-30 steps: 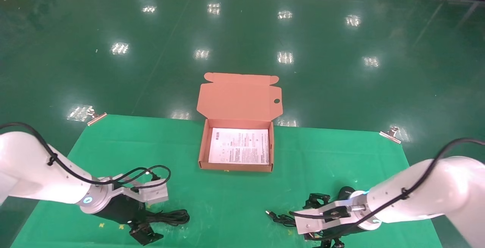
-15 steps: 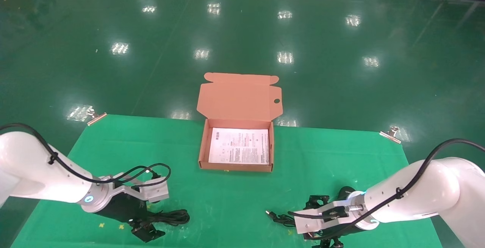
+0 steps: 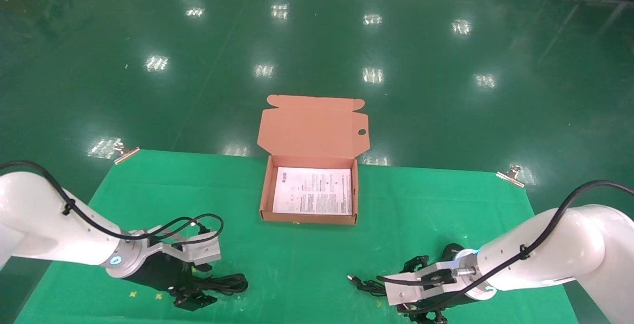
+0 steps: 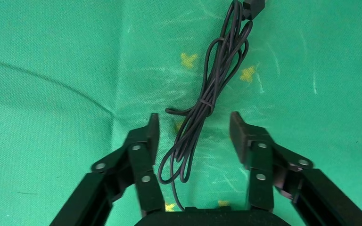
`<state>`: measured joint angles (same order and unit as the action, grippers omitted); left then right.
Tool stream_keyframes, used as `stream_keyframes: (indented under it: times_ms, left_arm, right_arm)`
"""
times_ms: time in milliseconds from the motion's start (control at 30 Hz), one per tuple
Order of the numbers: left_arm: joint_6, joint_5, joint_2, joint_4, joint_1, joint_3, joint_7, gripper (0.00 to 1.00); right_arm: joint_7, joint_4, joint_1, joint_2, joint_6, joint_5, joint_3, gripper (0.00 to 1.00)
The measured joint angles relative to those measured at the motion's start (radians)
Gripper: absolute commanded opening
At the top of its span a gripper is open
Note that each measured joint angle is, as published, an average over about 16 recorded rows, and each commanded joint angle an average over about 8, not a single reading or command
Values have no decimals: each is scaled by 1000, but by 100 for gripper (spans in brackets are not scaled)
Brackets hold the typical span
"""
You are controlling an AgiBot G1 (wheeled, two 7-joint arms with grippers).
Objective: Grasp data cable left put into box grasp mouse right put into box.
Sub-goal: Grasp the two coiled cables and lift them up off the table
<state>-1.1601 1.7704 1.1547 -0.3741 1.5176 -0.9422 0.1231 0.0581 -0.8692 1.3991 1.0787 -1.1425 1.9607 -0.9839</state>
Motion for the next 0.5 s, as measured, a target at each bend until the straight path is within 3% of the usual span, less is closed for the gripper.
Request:
stream_keyframes:
  times_ms: [500]
  left_arm:
    - [-1,1,-2,-5,-1,-1,2,0]
  right_arm:
    - [1,-5,1,-2,-2,-1,1,0]
